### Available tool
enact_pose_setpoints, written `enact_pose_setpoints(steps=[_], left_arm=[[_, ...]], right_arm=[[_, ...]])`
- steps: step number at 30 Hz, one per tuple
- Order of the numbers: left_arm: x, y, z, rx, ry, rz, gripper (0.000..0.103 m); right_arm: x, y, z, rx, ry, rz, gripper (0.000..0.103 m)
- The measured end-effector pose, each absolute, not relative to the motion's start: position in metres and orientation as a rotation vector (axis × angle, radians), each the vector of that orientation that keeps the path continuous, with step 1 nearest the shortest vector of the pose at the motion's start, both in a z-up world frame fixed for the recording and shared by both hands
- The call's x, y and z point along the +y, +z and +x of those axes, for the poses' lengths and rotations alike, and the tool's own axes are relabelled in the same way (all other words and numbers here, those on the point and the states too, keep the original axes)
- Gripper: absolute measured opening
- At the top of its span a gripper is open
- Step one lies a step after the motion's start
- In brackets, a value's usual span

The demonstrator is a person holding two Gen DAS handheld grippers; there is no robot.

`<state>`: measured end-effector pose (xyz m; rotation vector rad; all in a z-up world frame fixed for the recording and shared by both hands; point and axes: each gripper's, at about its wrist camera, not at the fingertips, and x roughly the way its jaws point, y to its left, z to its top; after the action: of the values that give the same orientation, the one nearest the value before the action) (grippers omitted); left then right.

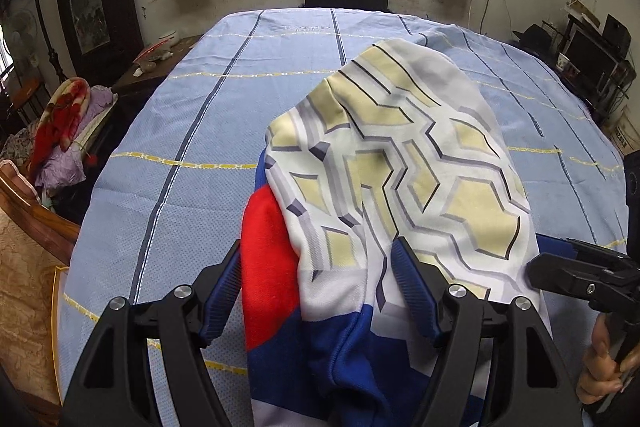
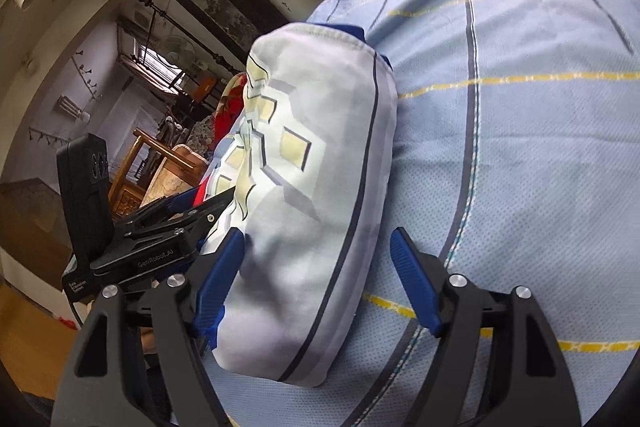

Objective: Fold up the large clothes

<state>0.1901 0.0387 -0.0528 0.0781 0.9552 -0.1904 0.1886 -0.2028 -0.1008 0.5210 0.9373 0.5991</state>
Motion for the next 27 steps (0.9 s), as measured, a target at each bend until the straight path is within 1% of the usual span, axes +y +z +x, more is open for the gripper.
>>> enact_pose_setpoints(steps=[4, 5, 7, 9, 11, 14, 17, 22, 23, 24, 25, 26, 27], left_arm=[[0.04, -0.05, 0.188, 0.953, -0.198, 0.072, 0.074], [0.043, -0.05, 0.189, 0.954, -0.199, 0.064, 0.077], [0.052, -0.049, 0.191, 0.964, -0.21, 0.026, 0.078], [0.064, -0.049, 0.196, 0.992, -0.251, -0.057, 0.079], [0.08, -0.054, 0.203, 1.032, -0.317, -0.175, 0.083], [0.1, -0.066, 0.214, 1.095, -0.393, -0.319, 0.084], [0.102, -0.081, 0.221, 1.152, -0.445, -0.374, 0.084], [0.099, -0.086, 0.224, 1.146, -0.483, -0.407, 0.085], [0.098, -0.087, 0.224, 1.144, -0.496, -0.42, 0.084], [0.098, -0.088, 0.223, 1.145, -0.519, -0.438, 0.081], [0.096, -0.089, 0.223, 1.15, -0.561, -0.466, 0.072], [0.094, -0.089, 0.223, 1.149, -0.586, -0.481, 0.066], [0.093, -0.087, 0.222, 1.147, -0.597, -0.481, 0.064]], right_arm=[[-0.209, -0.103, 0.189, 0.934, 0.614, 0.552, 0.072], [-0.209, -0.104, 0.189, 0.938, 0.615, 0.562, 0.072], [-0.21, -0.103, 0.191, 0.938, 0.616, 0.573, 0.073], [-0.212, -0.102, 0.19, 0.932, 0.621, 0.582, 0.073], [-0.212, -0.1, 0.19, 0.923, 0.623, 0.586, 0.075], [-0.214, -0.099, 0.188, 0.915, 0.627, 0.592, 0.077], [-0.216, -0.102, 0.19, 0.923, 0.625, 0.618, 0.08], [-0.208, -0.108, 0.198, 0.947, 0.632, 0.633, 0.081], [-0.204, -0.109, 0.2, 0.956, 0.637, 0.628, 0.082], [-0.2, -0.11, 0.202, 0.963, 0.641, 0.626, 0.082], [-0.196, -0.112, 0.202, 0.968, 0.648, 0.625, 0.085], [-0.192, -0.112, 0.202, 0.964, 0.651, 0.618, 0.088], [-0.19, -0.111, 0.201, 0.958, 0.65, 0.61, 0.089]])
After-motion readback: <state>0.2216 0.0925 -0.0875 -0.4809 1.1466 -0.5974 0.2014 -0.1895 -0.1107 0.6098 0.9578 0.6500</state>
